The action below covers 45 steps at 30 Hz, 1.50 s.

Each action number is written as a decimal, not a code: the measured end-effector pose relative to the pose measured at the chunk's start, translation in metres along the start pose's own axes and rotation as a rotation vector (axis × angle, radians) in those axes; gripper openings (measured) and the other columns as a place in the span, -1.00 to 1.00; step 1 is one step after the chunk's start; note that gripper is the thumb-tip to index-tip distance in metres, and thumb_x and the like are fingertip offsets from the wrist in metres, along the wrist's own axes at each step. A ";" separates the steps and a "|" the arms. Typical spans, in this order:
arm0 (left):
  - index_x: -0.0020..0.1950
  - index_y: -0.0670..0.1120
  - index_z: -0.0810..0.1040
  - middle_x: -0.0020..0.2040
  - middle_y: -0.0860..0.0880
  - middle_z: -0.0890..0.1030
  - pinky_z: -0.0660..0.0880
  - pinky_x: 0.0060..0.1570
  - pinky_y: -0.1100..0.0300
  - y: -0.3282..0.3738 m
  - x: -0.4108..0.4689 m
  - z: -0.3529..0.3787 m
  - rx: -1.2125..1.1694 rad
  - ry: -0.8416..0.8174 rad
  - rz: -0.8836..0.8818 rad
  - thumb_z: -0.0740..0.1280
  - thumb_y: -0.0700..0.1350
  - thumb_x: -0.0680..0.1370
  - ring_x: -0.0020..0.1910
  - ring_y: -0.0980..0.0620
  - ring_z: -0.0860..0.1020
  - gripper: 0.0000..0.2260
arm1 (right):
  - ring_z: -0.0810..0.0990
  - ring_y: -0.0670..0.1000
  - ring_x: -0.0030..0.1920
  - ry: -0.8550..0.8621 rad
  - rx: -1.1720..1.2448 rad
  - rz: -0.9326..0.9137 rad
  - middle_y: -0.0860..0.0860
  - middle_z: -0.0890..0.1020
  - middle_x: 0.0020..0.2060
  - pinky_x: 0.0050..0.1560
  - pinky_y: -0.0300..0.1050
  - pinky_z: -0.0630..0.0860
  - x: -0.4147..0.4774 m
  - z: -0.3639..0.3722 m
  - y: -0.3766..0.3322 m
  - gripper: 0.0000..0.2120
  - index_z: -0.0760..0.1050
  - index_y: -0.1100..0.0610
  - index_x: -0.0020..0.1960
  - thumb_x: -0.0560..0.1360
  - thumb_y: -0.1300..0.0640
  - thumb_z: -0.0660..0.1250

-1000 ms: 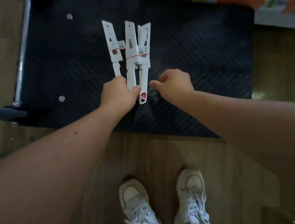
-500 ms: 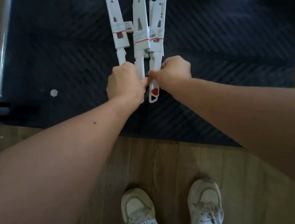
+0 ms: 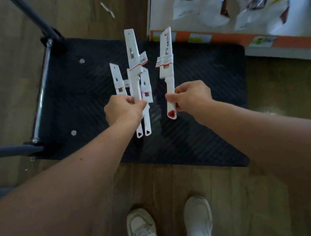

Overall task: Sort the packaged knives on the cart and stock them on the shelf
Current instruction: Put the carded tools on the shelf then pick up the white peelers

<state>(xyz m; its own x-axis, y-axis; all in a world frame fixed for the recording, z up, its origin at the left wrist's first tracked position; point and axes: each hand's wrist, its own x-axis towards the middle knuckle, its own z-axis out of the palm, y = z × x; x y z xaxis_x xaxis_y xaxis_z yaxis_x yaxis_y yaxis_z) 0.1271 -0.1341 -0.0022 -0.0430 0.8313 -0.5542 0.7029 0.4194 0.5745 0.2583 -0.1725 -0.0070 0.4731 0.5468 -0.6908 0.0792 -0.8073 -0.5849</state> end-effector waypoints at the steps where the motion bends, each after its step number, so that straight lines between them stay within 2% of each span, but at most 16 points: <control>1: -0.04 -0.12 0.64 -0.15 -0.02 0.63 0.54 -0.12 0.19 0.014 -0.011 -0.010 -0.007 0.007 0.038 0.41 -0.06 0.46 -0.13 0.03 0.61 -0.84 | 0.67 0.00 -0.15 0.005 0.003 -0.013 0.04 0.64 -0.17 -0.09 -0.10 0.63 -0.012 -0.014 -0.013 -0.83 0.51 0.06 -0.30 0.44 0.11 0.42; 3: -0.04 -0.11 0.64 -0.18 0.01 0.61 0.53 -0.13 0.22 0.045 -0.037 -0.033 -0.030 0.020 0.113 0.40 -0.06 0.47 -0.15 0.05 0.60 -0.84 | 0.65 -0.04 -0.14 0.012 0.024 -0.043 0.03 0.63 -0.11 -0.10 -0.14 0.62 -0.041 -0.044 -0.040 -0.93 0.56 0.07 -0.17 0.45 0.09 0.40; 6: 0.00 -0.12 0.64 -0.15 0.00 0.62 0.48 -0.04 0.20 0.099 -0.083 -0.068 -0.060 0.031 0.213 0.38 -0.05 0.48 -0.13 0.08 0.56 -0.82 | 0.63 -0.02 -0.06 0.045 0.079 -0.106 0.03 0.64 -0.06 0.08 -0.03 0.58 -0.093 -0.093 -0.085 -0.81 0.58 0.12 0.05 0.45 0.09 0.39; 9: 0.02 -0.11 0.64 -0.15 0.01 0.62 0.47 0.00 0.22 0.154 -0.131 -0.107 -0.083 0.039 0.329 0.39 -0.03 0.47 -0.12 0.10 0.56 -0.79 | 0.64 0.02 -0.02 0.080 0.115 -0.195 0.05 0.65 -0.02 0.13 0.02 0.57 -0.150 -0.141 -0.129 -0.75 0.57 0.14 0.11 0.46 0.10 0.39; 15: -0.12 -0.08 0.63 -0.23 0.01 0.61 0.55 0.06 0.08 0.263 -0.223 -0.192 -0.167 -0.042 0.533 0.40 -0.05 0.45 -0.16 0.03 0.60 -0.89 | 0.66 0.04 -0.10 0.197 0.144 -0.396 0.05 0.67 -0.12 0.03 0.00 0.60 -0.268 -0.228 -0.210 -0.76 0.60 0.19 0.03 0.42 0.09 0.43; 17: -0.02 -0.07 0.63 -0.17 0.02 0.62 0.54 0.10 0.07 0.293 -0.255 -0.221 -0.191 -0.055 0.564 0.40 -0.04 0.45 -0.08 0.03 0.60 -0.84 | 0.63 -0.01 -0.21 0.253 0.191 -0.418 0.06 0.66 -0.16 -0.11 -0.12 0.61 -0.308 -0.252 -0.228 -0.76 0.60 0.20 0.01 0.41 0.09 0.44; 19: 0.04 -0.08 0.64 -0.15 0.04 0.63 0.54 0.01 0.16 0.316 -0.286 -0.245 -0.202 -0.048 0.625 0.41 -0.04 0.45 -0.09 0.07 0.61 -0.79 | 0.65 0.02 -0.19 0.267 0.231 -0.441 0.06 0.66 -0.18 -0.08 -0.10 0.62 -0.348 -0.275 -0.240 -0.88 0.60 0.14 -0.07 0.43 0.12 0.43; 23: -0.14 0.01 0.65 -0.34 0.15 0.58 0.47 -0.23 0.32 0.347 -0.347 -0.270 -0.164 -0.059 0.737 0.41 -0.08 0.45 -0.35 0.28 0.55 -0.96 | 0.69 0.09 -0.11 0.302 0.270 -0.479 0.10 0.70 -0.14 0.00 0.05 0.62 -0.415 -0.325 -0.244 -0.94 0.60 0.10 -0.10 0.43 0.15 0.42; 27: -0.09 -0.09 0.67 -0.23 -0.03 0.68 0.57 -0.02 0.08 0.378 -0.387 -0.262 -0.123 -0.083 0.761 0.41 -0.03 0.44 -0.21 0.07 0.62 -0.84 | 0.67 0.02 -0.20 0.377 0.293 -0.509 0.06 0.69 -0.19 -0.06 -0.06 0.63 -0.455 -0.376 -0.236 -0.84 0.61 0.16 -0.02 0.43 0.14 0.42; 28: -0.05 -0.11 0.68 -0.21 -0.04 0.68 0.57 -0.03 0.13 0.386 -0.396 -0.257 -0.120 -0.093 0.768 0.41 -0.03 0.44 -0.20 0.06 0.62 -0.82 | 0.68 0.06 -0.16 0.386 0.306 -0.507 0.09 0.70 -0.16 -0.05 -0.03 0.63 -0.462 -0.388 -0.233 -0.86 0.60 0.15 -0.03 0.43 0.13 0.42; 30: -0.02 -0.11 0.68 -0.27 0.02 0.66 0.48 -0.22 0.46 0.401 -0.412 -0.244 -0.115 -0.106 0.798 0.41 -0.03 0.45 -0.30 0.21 0.57 -0.80 | 0.69 0.10 -0.12 0.394 0.324 -0.502 0.11 0.70 -0.11 -0.03 0.01 0.63 -0.469 -0.411 -0.226 -0.91 0.57 0.10 -0.07 0.44 0.13 0.41; 32: -0.01 -0.10 0.67 -0.33 0.10 0.60 0.39 -0.38 0.59 0.415 -0.427 -0.227 -0.115 -0.101 0.833 0.42 -0.04 0.44 -0.41 0.28 0.52 -0.81 | 0.69 0.09 -0.12 0.392 0.347 -0.513 0.11 0.70 -0.11 -0.04 0.01 0.64 -0.469 -0.434 -0.218 -0.95 0.56 0.06 -0.12 0.44 0.13 0.41; 34: 0.01 -0.07 0.66 -0.30 0.10 0.58 0.39 -0.39 0.58 0.435 -0.442 -0.209 -0.094 -0.094 0.872 0.42 -0.05 0.45 -0.38 0.31 0.49 -0.81 | 0.69 0.05 -0.15 0.399 0.357 -0.531 0.06 0.70 -0.13 -0.09 -0.07 0.65 -0.463 -0.458 -0.209 -0.95 0.56 0.05 -0.11 0.44 0.11 0.41; 38: -0.15 0.03 0.62 -0.37 0.14 0.57 0.39 -0.40 0.54 0.474 -0.465 -0.166 -0.113 -0.066 0.890 0.42 -0.04 0.44 -0.35 0.27 0.51 -0.96 | 0.66 -0.09 -0.22 0.381 0.336 -0.544 -0.07 0.66 -0.22 -0.26 -0.35 0.59 -0.442 -0.514 -0.196 -0.88 0.56 0.10 -0.05 0.45 0.08 0.39; 41: -0.10 -0.05 0.66 -0.33 0.10 0.59 0.39 -0.30 0.45 0.504 -0.478 -0.131 -0.130 -0.023 0.896 0.42 -0.03 0.44 -0.31 0.23 0.53 -0.88 | 0.67 -0.06 -0.17 0.344 0.363 -0.552 -0.04 0.66 -0.19 -0.16 -0.27 0.62 -0.427 -0.563 -0.185 -0.93 0.55 0.06 -0.09 0.45 0.08 0.38; 45: -0.07 -0.12 0.67 -0.35 0.10 0.57 0.39 -0.33 0.45 0.544 -0.494 -0.090 -0.159 -0.024 0.859 0.41 -0.04 0.45 -0.34 0.24 0.50 -0.83 | 0.67 0.00 -0.10 0.332 0.316 -0.520 0.03 0.66 -0.10 -0.07 -0.16 0.62 -0.408 -0.622 -0.175 -0.90 0.51 0.07 -0.09 0.45 0.07 0.38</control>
<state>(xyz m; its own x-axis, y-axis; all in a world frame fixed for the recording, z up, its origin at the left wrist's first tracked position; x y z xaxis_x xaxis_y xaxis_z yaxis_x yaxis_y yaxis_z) 0.4667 -0.2835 0.6386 0.4718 0.8762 0.0979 0.3776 -0.3012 0.8756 0.5967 -0.3924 0.6417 0.6902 0.7079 -0.1500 0.1329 -0.3278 -0.9353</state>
